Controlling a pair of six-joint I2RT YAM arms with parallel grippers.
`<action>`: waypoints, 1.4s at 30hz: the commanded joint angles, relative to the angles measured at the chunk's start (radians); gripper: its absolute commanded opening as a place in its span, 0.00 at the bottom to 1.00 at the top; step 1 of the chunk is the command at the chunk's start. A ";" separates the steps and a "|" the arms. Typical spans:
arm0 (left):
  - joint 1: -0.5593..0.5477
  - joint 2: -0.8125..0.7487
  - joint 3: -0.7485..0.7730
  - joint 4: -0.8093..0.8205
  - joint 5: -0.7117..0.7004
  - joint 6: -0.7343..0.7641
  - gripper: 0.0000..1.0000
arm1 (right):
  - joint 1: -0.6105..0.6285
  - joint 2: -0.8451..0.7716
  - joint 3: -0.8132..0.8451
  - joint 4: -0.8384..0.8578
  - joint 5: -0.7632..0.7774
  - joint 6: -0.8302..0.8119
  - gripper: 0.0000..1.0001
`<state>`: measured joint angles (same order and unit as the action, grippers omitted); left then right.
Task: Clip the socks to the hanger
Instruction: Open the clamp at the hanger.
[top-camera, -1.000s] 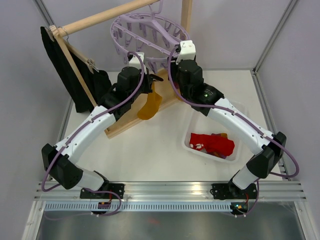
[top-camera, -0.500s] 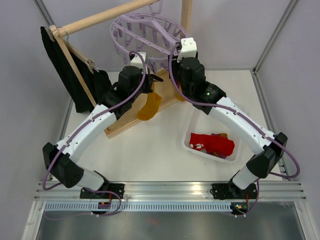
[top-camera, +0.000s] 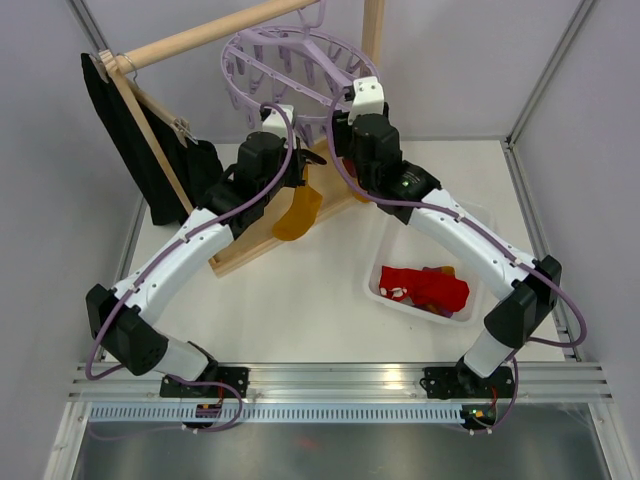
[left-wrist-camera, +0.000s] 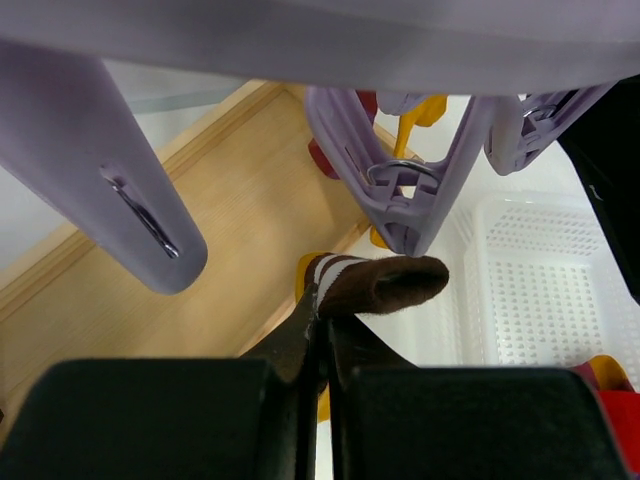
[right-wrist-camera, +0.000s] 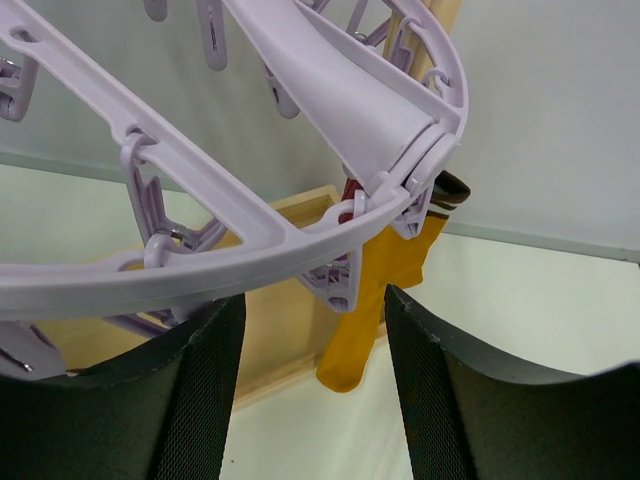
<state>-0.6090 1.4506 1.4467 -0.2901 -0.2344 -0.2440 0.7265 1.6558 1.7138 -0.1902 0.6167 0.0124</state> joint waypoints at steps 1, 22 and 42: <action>-0.005 0.008 0.046 0.014 -0.014 0.035 0.02 | -0.004 0.009 0.017 0.077 0.008 -0.037 0.64; -0.005 0.021 0.058 0.017 -0.014 0.046 0.02 | -0.010 0.058 0.001 0.182 0.063 -0.095 0.66; -0.005 0.010 0.060 0.014 -0.009 0.048 0.02 | -0.016 0.076 0.018 0.216 0.083 -0.106 0.52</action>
<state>-0.6090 1.4639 1.4631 -0.2905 -0.2344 -0.2253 0.7216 1.7329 1.7081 -0.0387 0.6788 -0.0875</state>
